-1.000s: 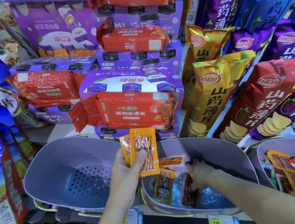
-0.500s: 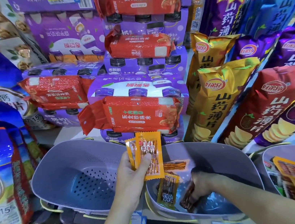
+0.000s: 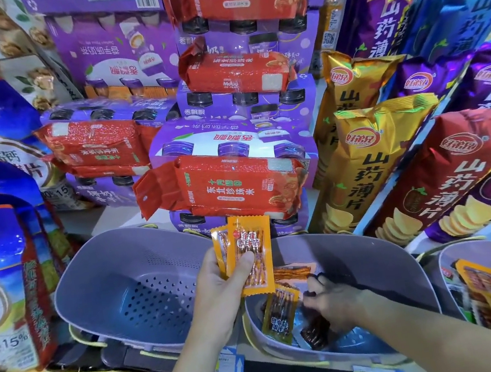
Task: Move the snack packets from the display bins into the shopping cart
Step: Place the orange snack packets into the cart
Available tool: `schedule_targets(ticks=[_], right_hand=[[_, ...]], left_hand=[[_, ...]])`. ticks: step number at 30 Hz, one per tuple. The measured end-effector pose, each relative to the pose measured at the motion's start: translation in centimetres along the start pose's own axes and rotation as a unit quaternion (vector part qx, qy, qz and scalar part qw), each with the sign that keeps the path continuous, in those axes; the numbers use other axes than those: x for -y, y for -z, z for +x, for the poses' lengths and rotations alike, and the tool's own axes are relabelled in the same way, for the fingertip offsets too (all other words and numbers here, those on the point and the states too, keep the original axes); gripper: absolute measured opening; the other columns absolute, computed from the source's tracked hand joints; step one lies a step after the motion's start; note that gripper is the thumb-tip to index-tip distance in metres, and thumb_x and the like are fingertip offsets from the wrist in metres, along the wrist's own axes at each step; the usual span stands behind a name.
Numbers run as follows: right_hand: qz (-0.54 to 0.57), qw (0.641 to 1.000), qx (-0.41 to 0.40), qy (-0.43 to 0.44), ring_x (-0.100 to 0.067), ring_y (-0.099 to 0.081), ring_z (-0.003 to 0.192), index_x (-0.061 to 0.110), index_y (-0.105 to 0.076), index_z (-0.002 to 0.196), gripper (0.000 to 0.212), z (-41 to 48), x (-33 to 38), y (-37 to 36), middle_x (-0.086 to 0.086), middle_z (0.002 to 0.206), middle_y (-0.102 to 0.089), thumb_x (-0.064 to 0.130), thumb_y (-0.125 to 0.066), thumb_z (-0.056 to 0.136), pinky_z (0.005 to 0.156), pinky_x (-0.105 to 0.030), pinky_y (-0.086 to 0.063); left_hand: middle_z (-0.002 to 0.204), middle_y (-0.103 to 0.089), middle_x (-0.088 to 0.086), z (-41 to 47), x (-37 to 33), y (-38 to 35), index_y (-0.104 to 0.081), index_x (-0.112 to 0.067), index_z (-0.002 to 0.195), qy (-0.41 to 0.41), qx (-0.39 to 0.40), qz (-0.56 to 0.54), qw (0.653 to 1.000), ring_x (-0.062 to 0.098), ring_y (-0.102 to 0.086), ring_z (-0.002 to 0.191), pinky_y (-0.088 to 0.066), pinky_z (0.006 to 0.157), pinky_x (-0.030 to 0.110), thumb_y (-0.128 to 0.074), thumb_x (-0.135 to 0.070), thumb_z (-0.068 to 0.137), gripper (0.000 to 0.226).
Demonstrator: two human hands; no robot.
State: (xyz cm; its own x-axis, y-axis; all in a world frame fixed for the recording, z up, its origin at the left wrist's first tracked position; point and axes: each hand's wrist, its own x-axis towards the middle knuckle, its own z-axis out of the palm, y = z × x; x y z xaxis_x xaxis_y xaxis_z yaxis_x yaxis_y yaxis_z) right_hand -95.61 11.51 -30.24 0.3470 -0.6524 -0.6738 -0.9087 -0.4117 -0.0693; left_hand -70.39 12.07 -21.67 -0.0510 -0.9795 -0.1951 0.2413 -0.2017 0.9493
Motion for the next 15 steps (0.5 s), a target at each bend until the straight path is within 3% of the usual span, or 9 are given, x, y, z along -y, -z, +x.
schedule_targets(ticks=[5, 9, 13, 15], right_hand=[[0.015, 1.0, 0.001, -0.005, -0.029, -0.036, 0.135, 0.02, -0.034, 0.15, 0.08, 0.3, 0.3, -0.2, -0.008, 0.15, -0.035, 0.019, -0.079, 0.085, 0.112, -0.046, -0.038], [0.033, 0.998, 0.01, -0.048, -0.029, -0.052, 0.122, 0.017, -0.048, 0.139, 0.06, 0.3, 0.6, -0.1, -0.011, 0.135, -0.053, 0.016, -0.077, 0.086, 0.105, -0.041, -0.045], [0.051, 0.997, 0.04, -0.046, -0.029, -0.064, 0.11, 0.013, -0.067, 0.124, 0.038, -0.4, 0.3, 0.9, -0.012, 0.125, -0.065, 0.019, -0.075, 0.088, 0.094, -0.037, -0.053], [0.131, 0.989, 0.051, -0.056, -0.024, -0.067, 0.105, 0.018, -0.069, 0.119, 0.037, -1.6, -0.3, 2.3, -0.004, 0.118, -0.07, 0.029, -0.079, 0.085, 0.087, -0.031, -0.054]], left_hand=[[0.115, -0.08, 0.0, 0.1, 0.1, 0.1, -0.069, -0.04, 0.114, -0.009, 0.002, 0.013, 1.0, 0.02, -0.078, 0.105, -0.064, 0.08, 0.029, -0.086, -0.063, 0.076, 0.048], [0.114, -0.08, 0.0, 0.2, 0.3, 0.1, -0.069, -0.041, 0.114, -0.011, 0.004, 0.011, 1.0, 0.02, -0.078, 0.104, -0.064, 0.08, 0.03, -0.087, -0.071, 0.068, 0.058], [0.115, -0.08, 0.0, 0.1, 0.4, 0.2, -0.07, -0.043, 0.113, -0.015, 0.007, 0.011, 1.0, 0.02, -0.078, 0.105, -0.065, 0.082, 0.032, -0.087, -0.07, 0.07, 0.053], [0.115, -0.08, -0.001, 0.2, 0.4, 0.2, -0.07, -0.043, 0.112, -0.017, 0.005, 0.016, 1.0, 0.02, -0.078, 0.105, -0.064, 0.081, 0.031, -0.086, -0.071, 0.07, 0.053]])
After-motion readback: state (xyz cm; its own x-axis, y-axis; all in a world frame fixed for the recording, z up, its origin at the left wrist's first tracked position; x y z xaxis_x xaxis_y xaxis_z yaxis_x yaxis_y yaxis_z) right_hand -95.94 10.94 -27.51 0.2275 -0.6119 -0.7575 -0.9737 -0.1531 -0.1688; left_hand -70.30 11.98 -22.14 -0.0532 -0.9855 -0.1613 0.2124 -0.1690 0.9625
